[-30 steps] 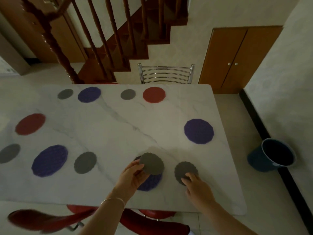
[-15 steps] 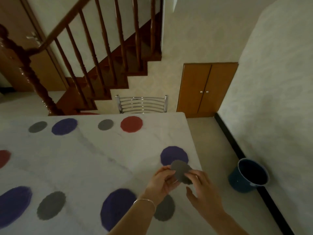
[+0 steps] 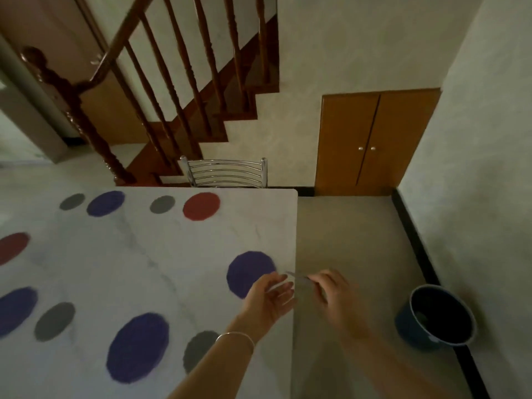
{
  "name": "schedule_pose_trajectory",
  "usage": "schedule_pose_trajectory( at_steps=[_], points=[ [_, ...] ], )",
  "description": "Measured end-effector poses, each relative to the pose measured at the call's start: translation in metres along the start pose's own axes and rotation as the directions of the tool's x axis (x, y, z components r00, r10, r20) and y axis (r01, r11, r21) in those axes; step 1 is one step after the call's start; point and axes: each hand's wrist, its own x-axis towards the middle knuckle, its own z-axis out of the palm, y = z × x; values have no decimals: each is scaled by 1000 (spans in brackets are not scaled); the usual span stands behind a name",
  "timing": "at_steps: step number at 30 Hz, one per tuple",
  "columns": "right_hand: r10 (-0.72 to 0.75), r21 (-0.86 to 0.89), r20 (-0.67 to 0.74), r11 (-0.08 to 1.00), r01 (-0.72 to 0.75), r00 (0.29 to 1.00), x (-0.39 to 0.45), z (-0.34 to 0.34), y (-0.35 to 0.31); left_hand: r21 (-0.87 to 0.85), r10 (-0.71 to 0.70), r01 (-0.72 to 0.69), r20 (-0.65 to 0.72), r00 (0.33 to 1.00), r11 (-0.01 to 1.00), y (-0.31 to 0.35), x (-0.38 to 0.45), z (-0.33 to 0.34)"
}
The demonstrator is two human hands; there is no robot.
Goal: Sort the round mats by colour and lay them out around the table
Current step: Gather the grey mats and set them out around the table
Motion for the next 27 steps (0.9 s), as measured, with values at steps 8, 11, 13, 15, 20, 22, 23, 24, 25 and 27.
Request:
schedule_pose_trajectory(
  at_steps=[8, 11, 13, 15, 20, 22, 23, 24, 25, 27],
  points=[
    [-92, -4, 183, 996, 94, 979, 85, 7, 20, -134, 100, -112, -94, 991, 985, 19, 30, 8],
    [-164, -51, 256, 982, 183, 953, 122, 21, 25, -235, 111, -136, -120, 987, 962, 37, 53, 5],
    [-214, -55, 284, 969, 239, 935, 144, 31, 27, -288, 110, -153, -161, 981, 945, 49, 75, -1],
    [-240, -61, 325, 960, 274, 915, 169, 41, 30, -336, 121, -169, -159, 980, 926, 62, 102, -4],
    [-250, -72, 433, 948, 310, 866, 222, 59, 53, -361, 157, -217, -186, 970, 907, 65, 142, 11],
    [-249, -96, 397, 946, 310, 883, 229, 67, 54, -296, 145, -202, -203, 968, 933, 65, 138, 11],
    [-250, -100, 386, 946, 309, 888, 232, 65, 57, -274, 149, -201, -200, 968, 940, 65, 137, 11],
    [-335, -18, 451, 923, 384, 827, 265, 84, 55, -346, 198, -290, -277, 940, 892, 78, 144, 8],
    [-387, 29, 529, 898, 440, 755, 293, 100, 53, -399, 244, -385, -360, 900, 833, 90, 148, 7],
    [-343, -5, 535, 913, 408, 772, 301, 109, 52, -392, 267, -407, -364, 892, 825, 103, 137, 0]
  ],
)
